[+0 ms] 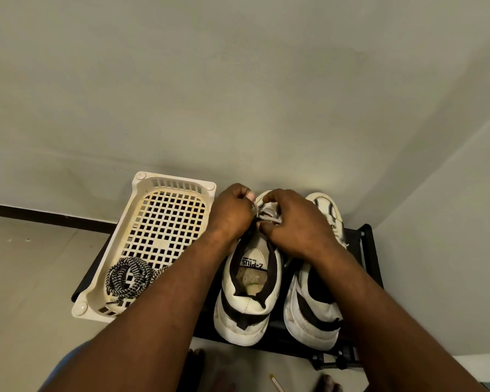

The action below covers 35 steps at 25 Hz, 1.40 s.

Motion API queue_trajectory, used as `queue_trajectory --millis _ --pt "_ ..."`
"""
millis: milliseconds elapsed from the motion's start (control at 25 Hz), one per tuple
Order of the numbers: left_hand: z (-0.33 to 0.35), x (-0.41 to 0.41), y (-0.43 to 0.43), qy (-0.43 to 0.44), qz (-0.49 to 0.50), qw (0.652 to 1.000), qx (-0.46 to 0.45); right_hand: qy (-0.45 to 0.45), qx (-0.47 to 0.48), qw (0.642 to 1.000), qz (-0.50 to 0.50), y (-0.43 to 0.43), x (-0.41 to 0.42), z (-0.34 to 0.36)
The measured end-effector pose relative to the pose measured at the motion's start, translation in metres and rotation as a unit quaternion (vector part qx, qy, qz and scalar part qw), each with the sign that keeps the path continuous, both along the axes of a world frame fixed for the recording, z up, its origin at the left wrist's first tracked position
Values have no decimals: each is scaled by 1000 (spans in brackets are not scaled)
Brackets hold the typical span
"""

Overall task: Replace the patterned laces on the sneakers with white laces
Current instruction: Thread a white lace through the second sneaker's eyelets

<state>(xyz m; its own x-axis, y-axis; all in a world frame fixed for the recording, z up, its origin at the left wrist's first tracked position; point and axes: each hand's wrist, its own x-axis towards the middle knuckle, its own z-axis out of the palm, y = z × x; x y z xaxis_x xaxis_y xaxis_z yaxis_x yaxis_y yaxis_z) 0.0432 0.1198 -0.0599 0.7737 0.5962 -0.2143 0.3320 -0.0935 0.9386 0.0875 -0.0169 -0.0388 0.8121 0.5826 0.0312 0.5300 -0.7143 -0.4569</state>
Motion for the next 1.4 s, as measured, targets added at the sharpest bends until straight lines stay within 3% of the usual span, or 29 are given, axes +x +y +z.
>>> queue_trajectory --millis 120,240,280,320,360,400,440,480,560,640,720,800,880,920,960,1000,1040,1080,1120,1200,1280,1320,1360,1400 --pt "28 0 3 -93 26 988 -119 -10 -64 998 -21 3 -1 -3" --pt "60 -12 7 -181 -76 928 -316 -25 -76 997 -14 6 -4 -5" --pt "67 -17 11 -172 -108 923 -326 -25 -78 997 -14 6 -3 -4" --pt "71 -21 13 -136 -129 944 -270 -20 -75 997 -14 5 -1 -5" --pt "70 -22 16 -70 -140 980 -124 -13 -71 997 -17 5 0 -4" --pt "66 -21 20 12 -142 987 74 -7 -66 998 -18 4 1 -4" --pt "60 -20 23 82 -155 956 235 -3 -63 998 -18 4 2 -4" --pt "52 -20 23 141 -185 917 324 -2 -62 998 -16 3 2 -4" --pt "39 -19 19 219 -238 873 365 6 -65 998 -9 2 0 -2" --pt "32 -15 16 200 -231 875 376 17 -64 998 -4 0 1 -2" --pt "39 -16 12 96 -195 926 309 21 -61 998 5 0 2 -2" --pt "56 -20 8 -32 -155 985 71 26 -53 998 10 -1 2 -3" --pt "76 -29 10 -139 -150 957 -204 26 -48 998 13 -1 3 -4" --pt "82 -32 14 -162 -152 939 -261 28 -46 998 13 -2 4 -4" --pt "84 -33 17 -153 -140 947 -245 31 -44 998 12 -1 4 -5" --pt "82 -32 19 -105 -124 977 -139 34 -42 998 12 -1 4 -5" --pt "72 -28 22 -27 -101 994 34 37 -40 998 13 -1 5 -6" --pt "61 -25 22 44 -89 976 196 38 -38 998 14 -1 5 -7" --pt "49 -23 23 99 -107 948 282 38 -38 998 17 0 5 -7" --pt "28 -22 17 198 -183 907 325 45 -34 998 22 -1 5 -8" --pt "22 -17 15 219 -209 880 367 51 -32 998 25 -2 5 -8" --pt "25 -16 16 192 -203 888 366 54 -31 998 26 -2 5 -7" --pt "30 -17 15 136 -195 918 318 57 -30 998 25 -2 5 -7" --pt "38 -18 14 64 -194 954 219 61 -28 997 22 -2 6 -6"
